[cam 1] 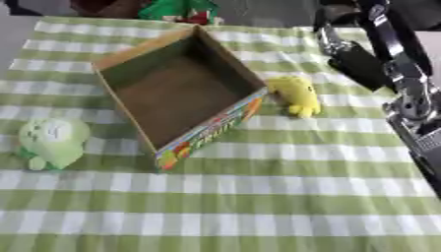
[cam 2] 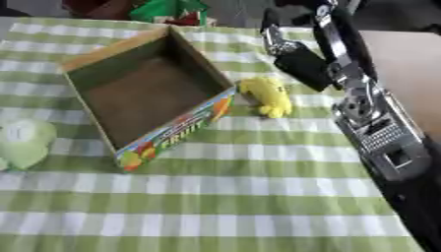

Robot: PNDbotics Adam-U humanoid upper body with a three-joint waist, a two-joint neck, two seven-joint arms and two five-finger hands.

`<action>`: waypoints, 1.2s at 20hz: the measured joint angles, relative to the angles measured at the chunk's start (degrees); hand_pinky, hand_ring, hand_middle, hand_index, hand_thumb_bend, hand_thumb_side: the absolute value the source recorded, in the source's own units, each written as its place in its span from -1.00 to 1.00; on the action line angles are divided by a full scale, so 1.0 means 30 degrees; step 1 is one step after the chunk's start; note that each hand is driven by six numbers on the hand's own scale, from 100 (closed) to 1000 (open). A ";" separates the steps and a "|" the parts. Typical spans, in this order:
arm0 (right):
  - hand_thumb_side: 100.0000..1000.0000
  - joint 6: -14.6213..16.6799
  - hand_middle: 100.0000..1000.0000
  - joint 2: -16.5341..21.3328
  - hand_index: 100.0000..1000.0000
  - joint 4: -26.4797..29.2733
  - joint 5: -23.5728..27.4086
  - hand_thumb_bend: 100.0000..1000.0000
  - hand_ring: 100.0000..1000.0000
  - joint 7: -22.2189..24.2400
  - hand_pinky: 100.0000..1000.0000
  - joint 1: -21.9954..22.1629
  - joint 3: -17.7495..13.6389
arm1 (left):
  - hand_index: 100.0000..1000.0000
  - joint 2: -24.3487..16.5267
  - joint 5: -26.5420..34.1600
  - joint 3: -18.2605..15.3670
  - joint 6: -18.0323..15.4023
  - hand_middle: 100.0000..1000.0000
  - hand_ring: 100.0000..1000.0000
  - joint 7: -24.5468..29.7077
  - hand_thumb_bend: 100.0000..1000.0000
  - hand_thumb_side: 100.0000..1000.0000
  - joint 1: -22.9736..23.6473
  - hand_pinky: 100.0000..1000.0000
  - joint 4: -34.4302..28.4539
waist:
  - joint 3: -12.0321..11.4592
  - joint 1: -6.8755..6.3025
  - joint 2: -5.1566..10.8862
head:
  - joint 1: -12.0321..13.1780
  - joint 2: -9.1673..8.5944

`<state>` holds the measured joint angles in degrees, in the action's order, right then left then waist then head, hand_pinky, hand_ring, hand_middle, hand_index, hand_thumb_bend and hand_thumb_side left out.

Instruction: Pick up objects on the table and place them in the box.

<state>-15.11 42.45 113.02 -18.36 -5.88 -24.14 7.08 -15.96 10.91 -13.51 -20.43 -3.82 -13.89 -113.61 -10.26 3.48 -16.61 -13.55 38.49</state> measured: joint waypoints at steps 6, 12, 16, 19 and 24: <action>0.27 -0.1525 0.68 0.1284 0.95 -0.1653 -0.1508 -0.50 0.92 0.1640 0.58 -0.1238 0.1861 | 0.32 -0.0497 0.0086 0.0227 -0.0145 -0.13 -0.12 0.0167 -1.00 0.60 -0.0193 -0.35 0.0000 | -0.0182 0.0108 0.0012 | -0.0157 -0.0101; 0.07 -0.2386 0.71 0.1799 1.00 -0.4158 -0.1686 -0.40 0.94 0.3327 0.62 -0.2645 0.3566 | 0.32 -0.0833 0.0200 0.0355 -0.0249 -0.13 -0.12 0.0272 -1.00 0.59 -0.0278 -0.35 0.0000 | -0.0237 0.0134 0.0144 | -0.0319 -0.0123; 0.03 -0.2996 0.74 0.1810 1.00 -0.5632 -0.1788 -0.41 0.94 0.4397 0.62 -0.3205 0.3795 | 0.32 -0.0913 0.0227 0.0440 -0.0290 -0.13 -0.12 0.0312 -1.00 0.59 -0.0289 -0.35 0.0000 | -0.0263 0.0132 0.0192 | -0.0425 -0.0274; -0.01 -0.3227 0.76 0.1785 0.99 -0.6648 -0.2102 -0.45 0.94 0.5221 0.62 -0.3344 0.3798 | 0.32 -0.0917 0.0230 0.0442 -0.0313 -0.13 -0.12 0.0335 -1.00 0.59 -0.0289 -0.35 0.0000 | -0.0286 0.0112 0.0214 | -0.0469 -0.0377; -0.02 -0.3381 0.77 0.1698 0.98 -0.8111 -0.3138 -0.45 0.95 0.6608 0.62 -0.3397 0.3356 | 0.32 -0.0920 0.0230 0.0444 -0.0318 -0.13 -0.12 0.0339 -1.00 0.59 -0.0294 -0.35 0.0000 | -0.0255 0.0094 0.0213 | -0.0499 -0.0438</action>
<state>-25.25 47.54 88.69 -27.77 13.94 -34.33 17.15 -18.72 11.61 -12.18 -21.39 -2.80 -14.78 -113.61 -11.03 3.76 -15.97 -15.04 37.18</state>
